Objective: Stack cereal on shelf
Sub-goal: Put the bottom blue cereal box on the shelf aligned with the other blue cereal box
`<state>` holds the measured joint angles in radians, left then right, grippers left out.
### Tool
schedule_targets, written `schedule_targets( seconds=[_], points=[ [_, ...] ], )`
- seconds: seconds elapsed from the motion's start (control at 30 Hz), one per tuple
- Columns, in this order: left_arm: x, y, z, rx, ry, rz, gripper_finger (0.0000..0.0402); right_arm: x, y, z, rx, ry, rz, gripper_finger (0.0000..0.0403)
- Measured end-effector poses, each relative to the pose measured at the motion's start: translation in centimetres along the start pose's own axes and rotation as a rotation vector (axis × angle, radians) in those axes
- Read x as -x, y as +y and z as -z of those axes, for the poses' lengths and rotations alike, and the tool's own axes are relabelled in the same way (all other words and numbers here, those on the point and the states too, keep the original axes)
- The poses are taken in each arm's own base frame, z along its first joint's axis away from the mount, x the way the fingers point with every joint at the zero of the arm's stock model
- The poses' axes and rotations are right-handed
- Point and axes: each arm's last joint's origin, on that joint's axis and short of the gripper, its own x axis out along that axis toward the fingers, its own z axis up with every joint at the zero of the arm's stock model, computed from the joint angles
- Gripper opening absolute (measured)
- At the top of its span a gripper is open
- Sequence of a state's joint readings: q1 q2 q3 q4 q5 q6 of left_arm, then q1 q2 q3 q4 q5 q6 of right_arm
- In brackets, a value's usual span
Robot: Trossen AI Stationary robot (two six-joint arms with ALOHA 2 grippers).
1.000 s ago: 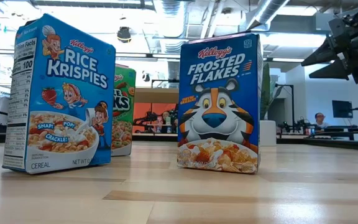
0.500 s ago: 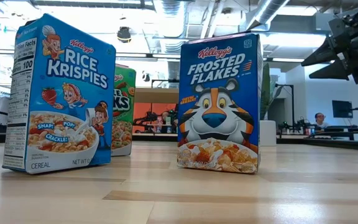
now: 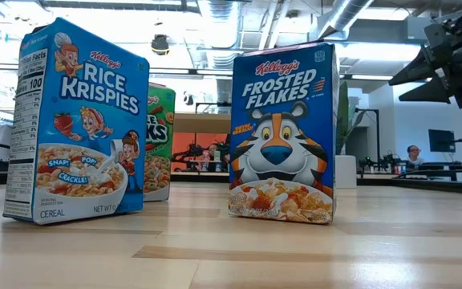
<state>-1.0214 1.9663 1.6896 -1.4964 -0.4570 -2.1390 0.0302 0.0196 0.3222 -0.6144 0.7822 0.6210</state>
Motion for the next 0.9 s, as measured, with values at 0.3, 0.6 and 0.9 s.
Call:
schedule_targets(
  seconds=[0.3, 0.6, 0.9],
  points=[
    [-0.66, 0.08, 0.44, -0.003, 0.029, -0.011, 0.0286, 0.0, 0.0, 0.0, 0.0, 0.0, 0.0, 0.0286],
    [-0.67, -0.02, 0.47, 0.006, 0.034, -0.002, 0.0278, 0.0, 0.0, 0.0, 0.0, 0.0, 0.0, 0.0286],
    [-0.69, -0.05, 0.43, -0.014, 0.03, 0.001, 0.0188, 0.0, 0.0, 0.0, 0.0, 0.0, 0.0, 0.0286]
  ],
)
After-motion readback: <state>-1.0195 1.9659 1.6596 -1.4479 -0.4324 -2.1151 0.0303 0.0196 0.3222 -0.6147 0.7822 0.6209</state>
